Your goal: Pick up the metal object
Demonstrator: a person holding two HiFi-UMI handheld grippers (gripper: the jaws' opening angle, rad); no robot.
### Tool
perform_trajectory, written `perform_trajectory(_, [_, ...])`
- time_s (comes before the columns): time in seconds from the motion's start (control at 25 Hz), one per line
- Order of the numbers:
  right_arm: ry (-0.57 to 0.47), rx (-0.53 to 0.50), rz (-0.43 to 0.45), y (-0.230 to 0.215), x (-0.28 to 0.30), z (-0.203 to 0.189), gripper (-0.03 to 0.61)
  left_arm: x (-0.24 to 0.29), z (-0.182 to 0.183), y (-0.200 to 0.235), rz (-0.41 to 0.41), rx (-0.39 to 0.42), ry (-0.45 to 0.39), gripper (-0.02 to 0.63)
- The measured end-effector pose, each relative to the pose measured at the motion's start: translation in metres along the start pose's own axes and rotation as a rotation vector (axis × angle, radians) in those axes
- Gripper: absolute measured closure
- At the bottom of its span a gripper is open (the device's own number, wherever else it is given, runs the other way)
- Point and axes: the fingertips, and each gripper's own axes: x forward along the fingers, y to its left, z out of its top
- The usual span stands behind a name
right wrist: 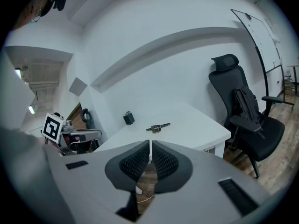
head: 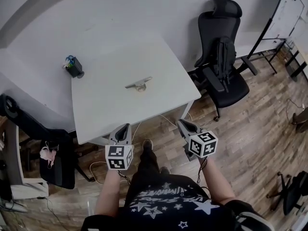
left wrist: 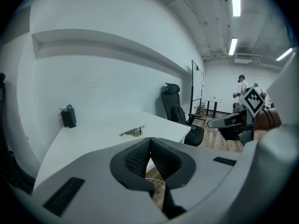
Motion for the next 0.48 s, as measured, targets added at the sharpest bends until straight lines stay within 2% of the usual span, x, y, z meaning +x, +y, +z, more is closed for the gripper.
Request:
perform_trajectory(0.24, [-0.001, 0.001, -0.043, -0.026, 0.04, 0.022, 0.529, 0.057, 0.02, 0.019, -0.06, 0.042, -0.01, 0.594])
perform_trajectory(0.48, [0.001, 0.006, -0.08, -0.052, 0.087, 0.05, 0.529, 0.117, 0.037, 0.046, -0.088, 0.099, 0.021, 0.593])
